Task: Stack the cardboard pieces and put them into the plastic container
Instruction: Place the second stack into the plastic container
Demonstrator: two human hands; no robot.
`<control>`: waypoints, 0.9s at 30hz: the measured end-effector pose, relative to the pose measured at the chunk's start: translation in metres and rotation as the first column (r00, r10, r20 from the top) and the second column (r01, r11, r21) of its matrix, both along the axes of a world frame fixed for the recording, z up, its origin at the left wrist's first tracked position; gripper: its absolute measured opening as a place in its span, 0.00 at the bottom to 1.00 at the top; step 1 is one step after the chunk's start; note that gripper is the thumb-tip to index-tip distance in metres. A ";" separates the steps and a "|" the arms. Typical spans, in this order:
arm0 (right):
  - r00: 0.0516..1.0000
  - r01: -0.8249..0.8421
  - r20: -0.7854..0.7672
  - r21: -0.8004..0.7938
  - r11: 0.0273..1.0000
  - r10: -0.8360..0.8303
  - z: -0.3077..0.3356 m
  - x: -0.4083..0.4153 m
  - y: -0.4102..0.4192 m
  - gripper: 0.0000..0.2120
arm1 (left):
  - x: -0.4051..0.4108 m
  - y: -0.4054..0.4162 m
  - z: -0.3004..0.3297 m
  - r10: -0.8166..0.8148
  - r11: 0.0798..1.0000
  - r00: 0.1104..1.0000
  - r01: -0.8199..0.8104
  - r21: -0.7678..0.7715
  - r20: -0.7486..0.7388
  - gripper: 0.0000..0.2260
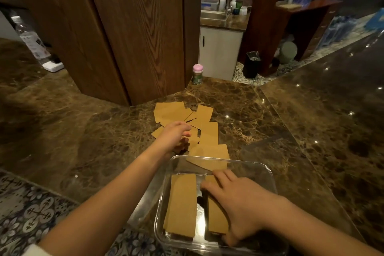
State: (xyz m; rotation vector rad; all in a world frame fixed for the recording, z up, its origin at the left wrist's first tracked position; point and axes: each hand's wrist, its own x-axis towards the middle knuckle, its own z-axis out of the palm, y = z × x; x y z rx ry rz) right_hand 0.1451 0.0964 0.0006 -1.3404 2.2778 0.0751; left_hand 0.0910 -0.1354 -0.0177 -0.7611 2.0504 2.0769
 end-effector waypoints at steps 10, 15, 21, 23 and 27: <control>0.999 -0.013 -0.034 -0.136 0.991 0.008 -0.025 0.013 -0.019 0.51 | 0.004 0.008 -0.007 0.047 0.998 0.999 -0.047 0.041 0.001 0.07; 0.997 -0.057 0.044 -0.112 0.992 0.062 0.005 0.002 -0.015 0.47 | 0.001 0.003 -0.009 0.051 0.999 0.998 -0.051 0.005 0.045 0.08; 0.920 0.393 0.217 -0.488 0.780 -0.327 0.050 -0.079 -0.029 0.24 | -0.014 -0.006 -0.001 0.126 0.991 0.990 -0.128 0.038 0.065 0.05; 0.892 0.449 0.108 -0.316 0.836 -0.438 0.037 -0.112 -0.045 0.30 | -0.020 -0.006 0.003 0.148 0.987 0.985 -0.153 0.047 0.087 0.04; 0.916 0.400 -0.076 0.081 0.913 -0.394 -0.012 -0.127 -0.074 0.38 | -0.030 -0.005 0.009 0.156 0.986 0.983 -0.161 0.043 0.101 0.05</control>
